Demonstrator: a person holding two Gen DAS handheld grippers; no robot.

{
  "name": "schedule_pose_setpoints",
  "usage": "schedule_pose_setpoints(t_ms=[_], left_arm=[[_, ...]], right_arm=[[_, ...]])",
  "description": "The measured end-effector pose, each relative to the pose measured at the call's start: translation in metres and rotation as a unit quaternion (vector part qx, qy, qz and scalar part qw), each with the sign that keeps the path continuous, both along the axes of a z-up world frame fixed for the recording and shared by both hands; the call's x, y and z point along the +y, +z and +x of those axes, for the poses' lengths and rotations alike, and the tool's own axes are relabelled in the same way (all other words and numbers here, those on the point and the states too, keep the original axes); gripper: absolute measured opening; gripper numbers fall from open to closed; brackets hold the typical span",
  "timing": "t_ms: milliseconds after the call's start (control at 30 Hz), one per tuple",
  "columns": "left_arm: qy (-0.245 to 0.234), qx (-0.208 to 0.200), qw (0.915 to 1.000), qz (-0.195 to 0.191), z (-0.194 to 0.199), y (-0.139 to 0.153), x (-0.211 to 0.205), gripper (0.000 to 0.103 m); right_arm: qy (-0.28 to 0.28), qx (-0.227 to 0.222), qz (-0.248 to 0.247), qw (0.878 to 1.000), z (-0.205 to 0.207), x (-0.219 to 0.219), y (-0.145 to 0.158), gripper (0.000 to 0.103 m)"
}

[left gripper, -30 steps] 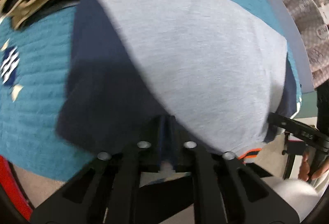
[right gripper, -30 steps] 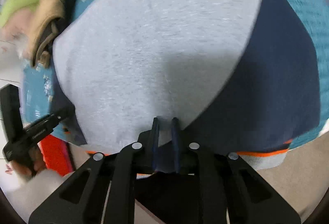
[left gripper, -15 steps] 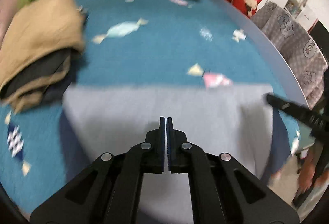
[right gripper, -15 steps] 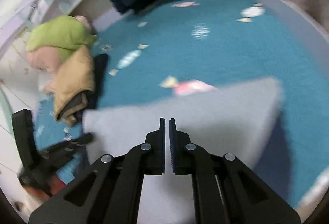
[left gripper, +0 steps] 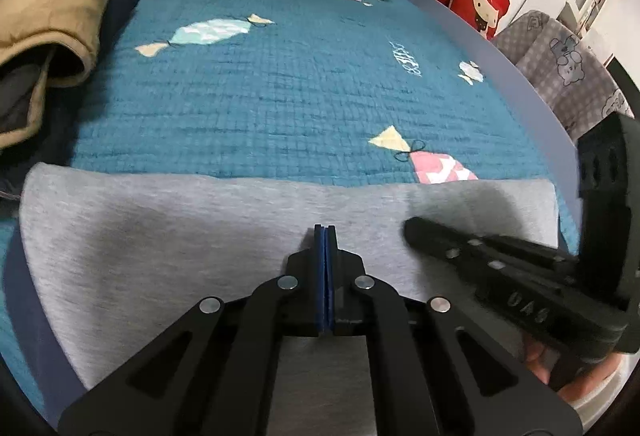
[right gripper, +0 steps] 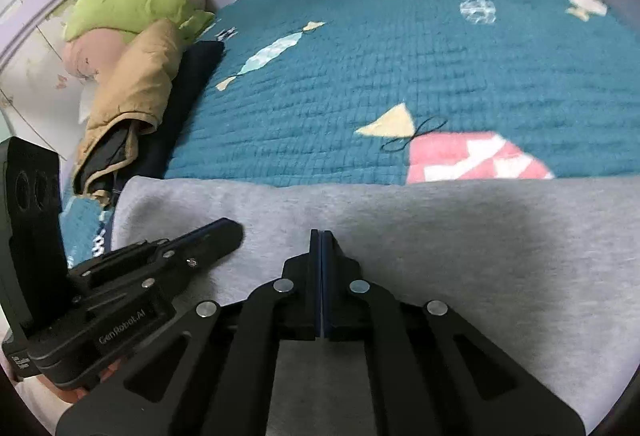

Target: Fold large clothes

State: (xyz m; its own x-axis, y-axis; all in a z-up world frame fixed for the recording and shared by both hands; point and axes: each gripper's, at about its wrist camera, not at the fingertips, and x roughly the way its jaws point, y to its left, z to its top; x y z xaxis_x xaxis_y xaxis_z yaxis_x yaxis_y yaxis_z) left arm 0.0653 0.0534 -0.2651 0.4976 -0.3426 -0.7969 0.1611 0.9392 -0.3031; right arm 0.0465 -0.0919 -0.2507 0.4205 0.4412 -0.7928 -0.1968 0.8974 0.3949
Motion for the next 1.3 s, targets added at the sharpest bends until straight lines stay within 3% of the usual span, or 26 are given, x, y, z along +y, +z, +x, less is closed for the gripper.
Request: schedule_pose_setpoints(t_ms=[100,167,200,233,300,367,400,467,500,533,633,733,767,833,900,933,1033,1067,1167,1200,1300], left_arm=[[0.015,-0.009,0.9998,0.008,-0.007,0.011,0.018,0.002],[0.044,-0.017,0.9978,0.047,-0.012,0.015,0.032,0.002],[0.055,-0.019,0.9965,0.06,-0.016,0.015,0.045,0.002],[0.076,-0.01,0.9946,0.069,-0.019,0.011,0.059,0.002],[0.103,0.006,0.9923,0.068,-0.026,0.004,0.084,0.002],[0.111,0.015,0.9931,0.033,-0.038,0.001,0.108,0.002],[0.122,0.018,0.9916,0.04,-0.042,0.003,0.111,0.002],[0.121,0.013,0.9903,0.068,-0.05,0.011,0.109,0.003],[0.129,0.01,0.9855,0.11,-0.056,0.018,0.105,0.003],[0.124,0.005,0.9854,0.117,-0.062,0.025,0.103,0.003],[0.09,0.009,0.9936,0.067,-0.081,0.042,0.09,0.003],[0.028,0.034,0.9987,0.028,-0.096,0.038,0.055,0.003],[0.016,0.047,0.9985,0.023,-0.1,0.031,0.046,0.003],[0.008,0.069,0.9965,0.047,-0.111,0.012,0.037,0.002],[0.005,0.061,0.9971,0.046,-0.124,0.013,0.049,0.002],[0.008,0.06,0.9973,0.04,-0.13,0.015,0.057,0.002],[0.04,0.081,0.9927,0.08,-0.151,0.016,0.089,0.002],[0.042,0.084,0.9924,0.081,-0.158,0.018,0.099,0.002],[0.065,0.095,0.9871,0.111,-0.166,0.031,0.107,0.003],[0.068,0.093,0.9877,0.106,-0.168,0.036,0.108,0.003],[0.054,0.077,0.9932,0.069,-0.167,0.055,0.098,0.003]], right_arm=[[-0.025,-0.003,0.01,1.0,-0.001,-0.021,0.008,0.0],[-0.062,-0.016,-0.042,0.997,-0.008,-0.05,0.015,0.0],[-0.074,-0.016,-0.037,0.996,-0.009,-0.065,0.016,0.0],[-0.086,-0.009,0.004,0.996,-0.012,-0.087,0.016,0.0],[-0.123,-0.015,-0.04,0.991,-0.016,-0.109,0.02,0.0],[-0.159,-0.015,-0.082,0.984,-0.021,-0.133,0.024,0.0],[-0.184,-0.004,-0.1,0.978,-0.022,-0.144,0.024,0.0],[-0.215,0.005,-0.09,0.972,-0.036,-0.163,0.033,0.0],[-0.218,0.0,-0.091,0.972,-0.044,-0.163,0.04,0.005],[-0.207,-0.01,-0.089,0.974,-0.056,-0.156,0.051,0.005],[-0.116,-0.011,-0.031,0.993,-0.083,-0.104,0.065,0.006],[0.0,0.029,0.038,0.999,-0.099,-0.04,0.052,0.006],[0.025,0.038,0.036,0.998,-0.103,-0.025,0.045,0.004],[0.051,0.063,-0.02,0.996,-0.115,-0.004,0.019,0.0],[0.038,0.064,0.008,0.997,-0.123,-0.021,0.014,0.0],[0.006,0.077,0.011,0.997,-0.127,-0.043,0.014,0.0],[-0.082,0.107,0.055,0.989,-0.141,-0.107,0.017,0.0],[-0.102,0.111,0.047,0.987,-0.146,-0.118,0.019,0.0],[-0.141,0.11,-0.007,0.984,-0.156,-0.127,0.04,0.002],[-0.145,0.102,-0.004,0.984,-0.158,-0.126,0.049,0.006],[-0.115,0.071,0.036,0.99,-0.153,-0.106,0.071,0.006]])
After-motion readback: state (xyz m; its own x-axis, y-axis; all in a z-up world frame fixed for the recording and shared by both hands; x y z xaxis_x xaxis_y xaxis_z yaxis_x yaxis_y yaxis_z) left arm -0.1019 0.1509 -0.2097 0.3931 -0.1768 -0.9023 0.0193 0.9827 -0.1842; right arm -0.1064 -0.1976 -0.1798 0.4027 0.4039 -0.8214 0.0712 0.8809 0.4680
